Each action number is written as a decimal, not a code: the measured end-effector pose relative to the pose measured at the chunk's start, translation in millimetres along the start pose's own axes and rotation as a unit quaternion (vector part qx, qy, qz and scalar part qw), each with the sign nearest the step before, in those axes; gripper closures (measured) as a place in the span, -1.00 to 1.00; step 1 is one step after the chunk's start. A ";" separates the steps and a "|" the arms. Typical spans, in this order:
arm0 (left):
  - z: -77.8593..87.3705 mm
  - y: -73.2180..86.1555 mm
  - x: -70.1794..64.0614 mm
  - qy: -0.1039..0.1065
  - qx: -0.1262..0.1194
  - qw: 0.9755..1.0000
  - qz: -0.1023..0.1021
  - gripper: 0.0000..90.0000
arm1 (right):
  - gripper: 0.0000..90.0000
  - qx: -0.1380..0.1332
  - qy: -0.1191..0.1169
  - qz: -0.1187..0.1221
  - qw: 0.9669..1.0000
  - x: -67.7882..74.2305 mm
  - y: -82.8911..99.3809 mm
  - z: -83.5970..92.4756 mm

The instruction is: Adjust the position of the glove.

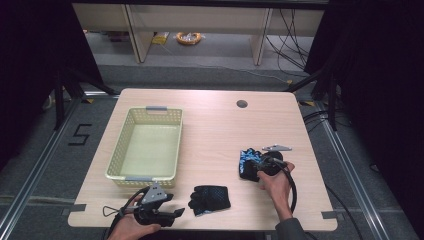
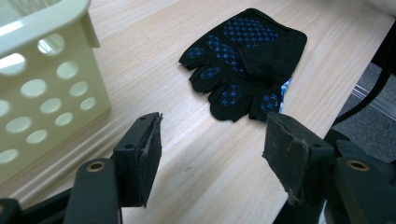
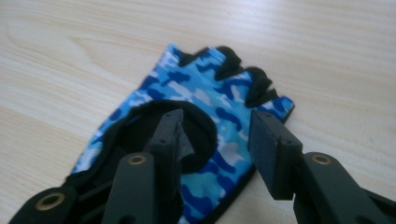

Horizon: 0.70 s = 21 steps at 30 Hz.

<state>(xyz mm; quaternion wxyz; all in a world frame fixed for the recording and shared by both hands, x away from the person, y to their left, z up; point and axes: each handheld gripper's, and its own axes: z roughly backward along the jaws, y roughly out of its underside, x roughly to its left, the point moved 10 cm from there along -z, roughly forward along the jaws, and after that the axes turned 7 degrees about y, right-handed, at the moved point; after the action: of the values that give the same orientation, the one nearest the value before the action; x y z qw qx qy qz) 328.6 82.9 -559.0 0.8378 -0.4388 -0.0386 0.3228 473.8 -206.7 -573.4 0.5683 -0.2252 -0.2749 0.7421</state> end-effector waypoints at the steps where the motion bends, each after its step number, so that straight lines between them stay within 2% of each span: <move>1: 2.5 2.2 1.4 -0.003 0.010 1.000 -0.004 -0.19 | 0.29 0.003 0.004 -0.005 1.000 -2.1 2.2 -1.5; 2: 2.8 1.7 -0.3 0.003 0.004 1.000 -0.001 -0.19 | 0.36 0.007 0.004 -0.015 1.000 -2.2 4.5 -0.4; 3: 2.9 1.6 -1.1 0.001 -0.001 1.000 0.006 -0.19 | 0.45 0.007 0.006 -0.002 1.000 -3.3 5.9 0.9; 4: 3.8 2.6 -0.6 0.002 0.003 1.000 0.001 -0.19 | 0.51 -0.006 0.008 0.018 1.000 -6.2 4.2 -1.0; 5: 4.2 3.6 -0.4 0.003 0.006 1.000 -0.001 -0.19 | 0.62 -0.008 0.010 0.021 1.000 -7.0 4.2 -0.9; 6: 3.9 4.3 -0.3 0.003 0.007 1.000 -0.001 -0.19 | 0.70 -0.008 0.001 0.020 1.000 -5.9 4.8 -2.6; 7: 2.8 4.2 -0.9 0.002 0.003 1.000 0.003 -0.19 | 0.78 0.000 0.005 0.019 1.000 -6.6 6.4 -1.5; 8: 2.1 5.2 0.1 0.001 0.005 1.000 0.000 -0.19 | 0.87 0.002 0.010 0.013 1.000 -7.3 6.3 -1.3; 9: 0.7 5.4 -1.3 0.002 0.003 1.000 0.007 -0.19 | 0.94 -0.001 0.012 0.017 1.000 -7.6 5.9 -1.6; 10: 0.4 7.1 -1.3 0.000 0.009 1.000 0.009 -0.19 | 0.96 -0.001 0.011 0.032 0.999 -9.1 6.8 -1.5; 12: 0.9 7.7 -0.5 0.002 0.018 1.000 -0.008 -0.19 | 0.98 -0.003 0.005 0.033 0.999 -8.9 6.3 -1.6; 14: 0.3 7.1 -0.5 0.001 0.014 1.000 -0.004 -0.19 | 0.99 -0.015 -0.001 0.049 0.999 -11.1 4.5 -3.2; 15: 0.1 6.6 -1.8 0.005 0.011 1.000 -0.001 -0.19 | 0.99 -0.022 -0.004 0.051 0.998 -11.6 4.0 -4.2; 16: 0.3 6.5 -1.2 0.004 0.011 1.000 -0.003 -0.18 | 0.99 -0.008 -0.009 0.035 0.999 -9.3 6.1 -1.7; 17: -0.2 5.9 -1.3 0.004 0.007 1.000 0.001 -0.18 | 0.99 -0.005 -0.017 0.034 0.999 -8.4 6.1 -0.7; 18: -1.2 6.1 -1.8 0.006 0.004 1.000 0.012 -0.18 | 0.99 -0.033 -0.013 0.054 0.998 -11.8 1.0 -3.1; 19: -1.2 6.1 -1.8 0.006 0.004 1.000 0.012 -0.18 | 0.99 -0.033 -0.013 0.054 0.998 -11.8 1.0 -3.1; 20: 0.0 6.5 0.7 0.004 0.010 1.000 0.001 -0.18 | 0.99 -0.030 -0.014 0.050 0.998 -11.4 -0.3 0.4; 21: 0.1 6.9 1.1 0.005 0.011 1.000 -0.001 -0.18 | 0.99 -0.039 -0.018 0.052 0.998 -11.2 -4.1 1.7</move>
<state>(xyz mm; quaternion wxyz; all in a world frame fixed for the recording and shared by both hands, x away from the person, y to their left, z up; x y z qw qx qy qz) 325.9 86.4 -564.4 0.8431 -0.4314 -0.0311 0.3196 478.5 -217.0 -569.2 0.5143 -0.2477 -0.3019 0.7635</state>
